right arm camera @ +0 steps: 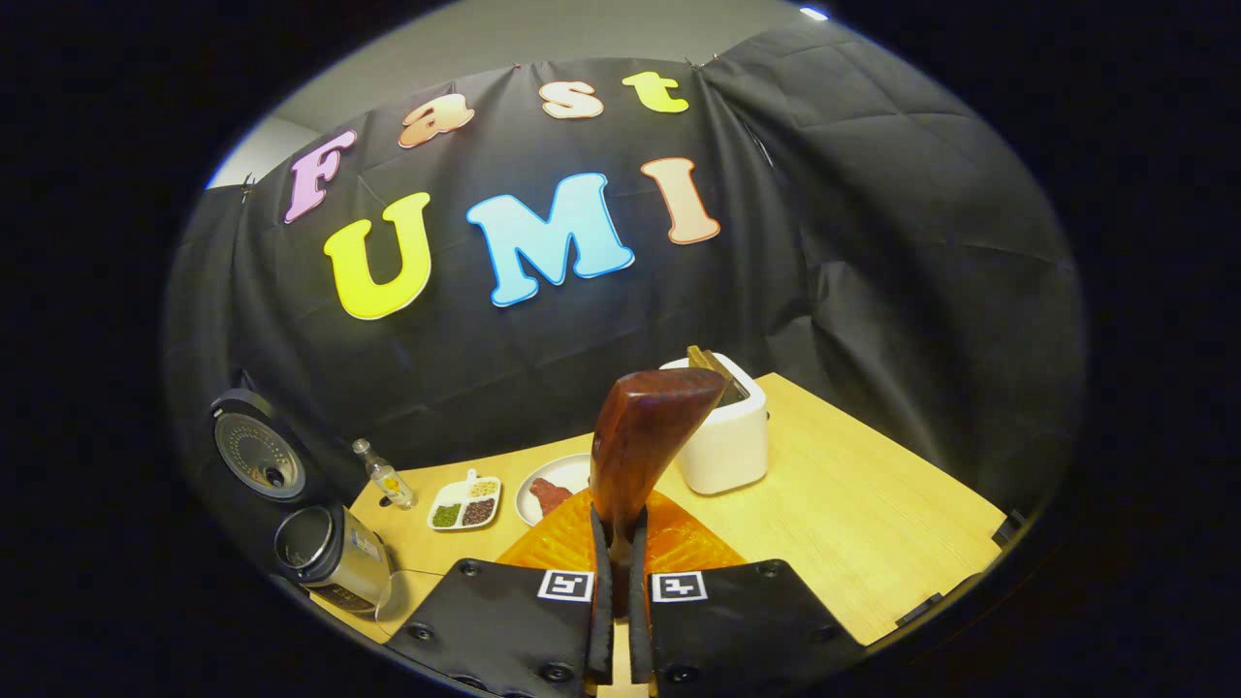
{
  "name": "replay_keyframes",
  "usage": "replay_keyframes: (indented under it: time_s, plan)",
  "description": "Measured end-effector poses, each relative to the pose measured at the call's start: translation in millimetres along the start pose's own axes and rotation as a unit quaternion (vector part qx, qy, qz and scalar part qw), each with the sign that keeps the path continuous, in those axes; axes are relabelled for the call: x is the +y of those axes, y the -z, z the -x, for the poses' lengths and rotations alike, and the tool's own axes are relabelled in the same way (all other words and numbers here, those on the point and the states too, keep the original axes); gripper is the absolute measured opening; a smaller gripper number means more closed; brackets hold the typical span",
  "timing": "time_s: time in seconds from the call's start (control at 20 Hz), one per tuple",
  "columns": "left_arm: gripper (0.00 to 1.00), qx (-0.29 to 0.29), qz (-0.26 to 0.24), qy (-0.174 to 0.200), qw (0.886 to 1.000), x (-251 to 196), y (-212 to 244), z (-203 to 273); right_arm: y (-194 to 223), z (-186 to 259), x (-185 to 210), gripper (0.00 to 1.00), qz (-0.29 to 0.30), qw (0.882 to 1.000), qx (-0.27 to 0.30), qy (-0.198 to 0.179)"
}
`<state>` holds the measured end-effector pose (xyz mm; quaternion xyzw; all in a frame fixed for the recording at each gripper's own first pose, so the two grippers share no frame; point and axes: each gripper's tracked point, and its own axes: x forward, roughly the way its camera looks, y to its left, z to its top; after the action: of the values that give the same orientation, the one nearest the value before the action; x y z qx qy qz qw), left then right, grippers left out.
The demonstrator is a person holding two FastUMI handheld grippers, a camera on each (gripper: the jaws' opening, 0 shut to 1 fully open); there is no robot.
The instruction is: Close the left gripper, press the button to open the rice cooker; take a wooden spoon from the chopstick holder with the right hand, scoop a spoonful of rice and pour it into the rice cooker, then put the wooden spoon back into the chopstick holder.
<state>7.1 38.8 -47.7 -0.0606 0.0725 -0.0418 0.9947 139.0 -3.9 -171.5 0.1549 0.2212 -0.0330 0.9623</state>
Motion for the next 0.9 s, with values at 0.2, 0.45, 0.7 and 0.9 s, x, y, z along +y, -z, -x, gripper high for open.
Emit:
replay_keyframes:
  time_s: [0.2,0.45,0.7,0.9]
  plan:
    - [0.77,0.000,-0.012,0.006,1.000,-11.8,-2.0,2.5,23.3,3.7,-26.4,0.08,0.009,1.000,0.021,0.020]
    - [0.77,0.003,-0.021,0.008,1.000,-22.6,-1.7,8.4,63.6,2.6,-48.2,0.08,0.011,0.998,0.064,0.025]
    - [0.77,0.003,-0.027,0.006,1.000,-25.0,-3.9,11.8,86.9,0.1,-52.8,0.08,-0.025,0.995,0.092,0.018]
    - [0.77,0.002,-0.022,0.004,1.000,-25.8,-6.9,11.5,87.9,4.3,-54.9,0.22,-0.022,0.995,0.096,0.015]
